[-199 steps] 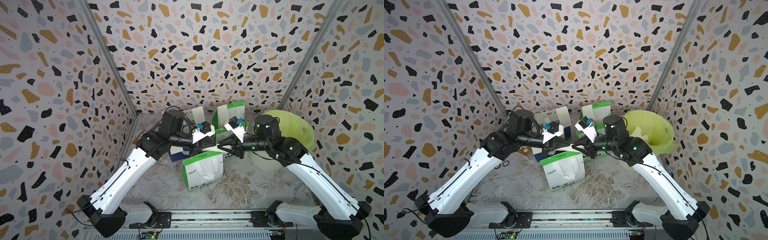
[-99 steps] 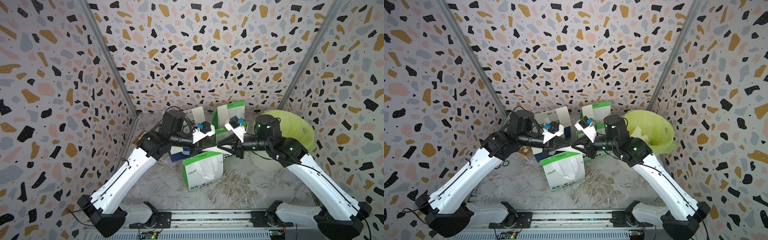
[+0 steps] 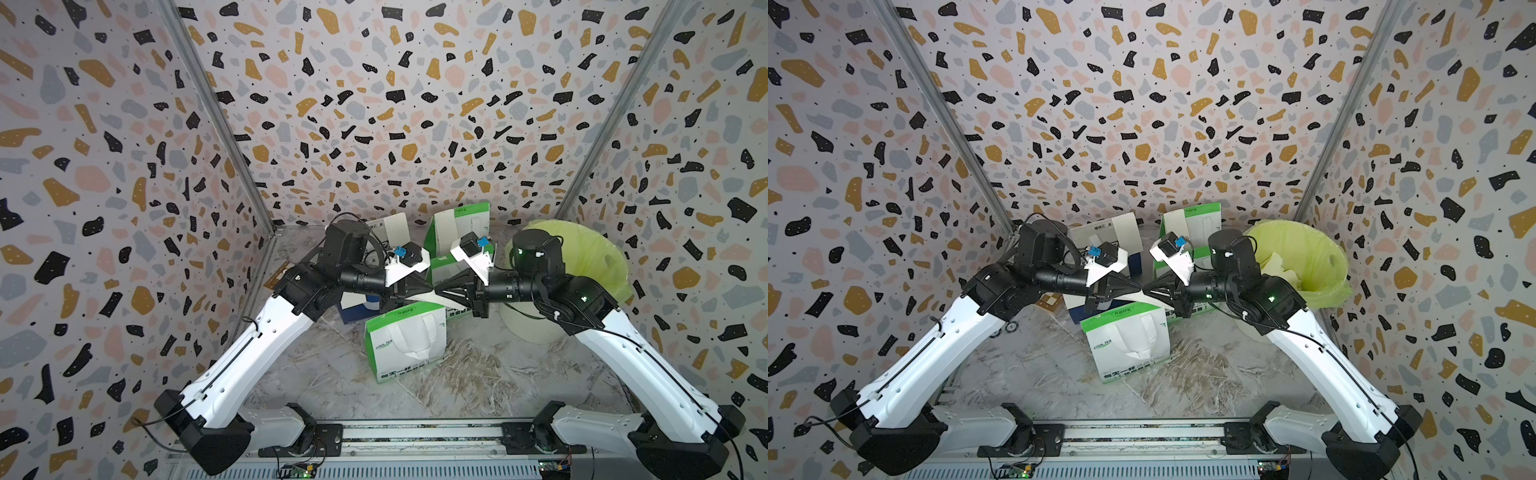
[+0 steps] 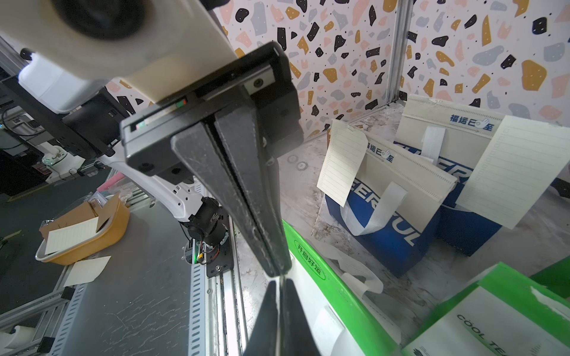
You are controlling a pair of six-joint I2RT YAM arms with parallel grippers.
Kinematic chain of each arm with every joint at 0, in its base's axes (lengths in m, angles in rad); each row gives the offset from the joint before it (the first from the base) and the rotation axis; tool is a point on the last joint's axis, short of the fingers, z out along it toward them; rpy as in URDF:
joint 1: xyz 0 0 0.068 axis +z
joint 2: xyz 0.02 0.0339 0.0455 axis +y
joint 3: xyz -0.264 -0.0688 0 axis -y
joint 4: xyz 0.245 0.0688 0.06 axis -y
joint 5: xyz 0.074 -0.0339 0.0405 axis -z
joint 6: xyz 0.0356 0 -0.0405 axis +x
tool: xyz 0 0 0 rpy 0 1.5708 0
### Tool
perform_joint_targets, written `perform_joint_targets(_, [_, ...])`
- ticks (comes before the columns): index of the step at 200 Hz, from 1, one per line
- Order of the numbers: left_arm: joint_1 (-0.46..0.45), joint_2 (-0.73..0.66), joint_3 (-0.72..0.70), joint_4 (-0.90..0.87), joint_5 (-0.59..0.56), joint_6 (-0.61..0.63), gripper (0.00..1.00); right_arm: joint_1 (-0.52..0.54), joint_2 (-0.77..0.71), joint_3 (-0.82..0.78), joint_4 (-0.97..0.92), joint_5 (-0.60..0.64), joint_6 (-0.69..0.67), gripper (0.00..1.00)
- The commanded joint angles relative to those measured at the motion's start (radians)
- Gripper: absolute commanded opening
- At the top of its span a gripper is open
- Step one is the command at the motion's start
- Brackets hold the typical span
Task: Shred takeout receipts and throw away
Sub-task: Shred the takeout receipt.
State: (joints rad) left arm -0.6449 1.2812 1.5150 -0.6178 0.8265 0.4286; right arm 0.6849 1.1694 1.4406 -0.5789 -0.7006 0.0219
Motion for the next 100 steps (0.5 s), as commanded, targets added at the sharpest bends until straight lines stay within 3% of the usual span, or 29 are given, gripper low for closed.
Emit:
perform_joint_targets(1, [0.002, -0.016, -0.008, 0.046, 0.012, -0.012, 0.00, 0.004, -0.017, 0.010, 0.024, -0.014, 0.004, 0.02])
perform_joint_targets(29, [0.002, -0.024, -0.020, 0.064, 0.007, -0.016, 0.00, 0.004, -0.004, 0.006, 0.003, -0.007, 0.010, 0.00])
perform_joint_targets(47, [0.002, -0.041, -0.035, 0.097, 0.002, -0.019, 0.00, 0.004, 0.010, 0.010, -0.025, 0.074, 0.032, 0.00])
perform_joint_targets(77, [-0.002, -0.127, -0.139, 0.293, -0.004, -0.047, 0.00, -0.007, 0.042, 0.033, -0.068, 0.282, 0.117, 0.00])
perform_joint_targets(100, [-0.004, -0.190, -0.206, 0.428, 0.005, -0.097, 0.00, -0.068, 0.052, 0.039, -0.055, 0.291, 0.203, 0.00])
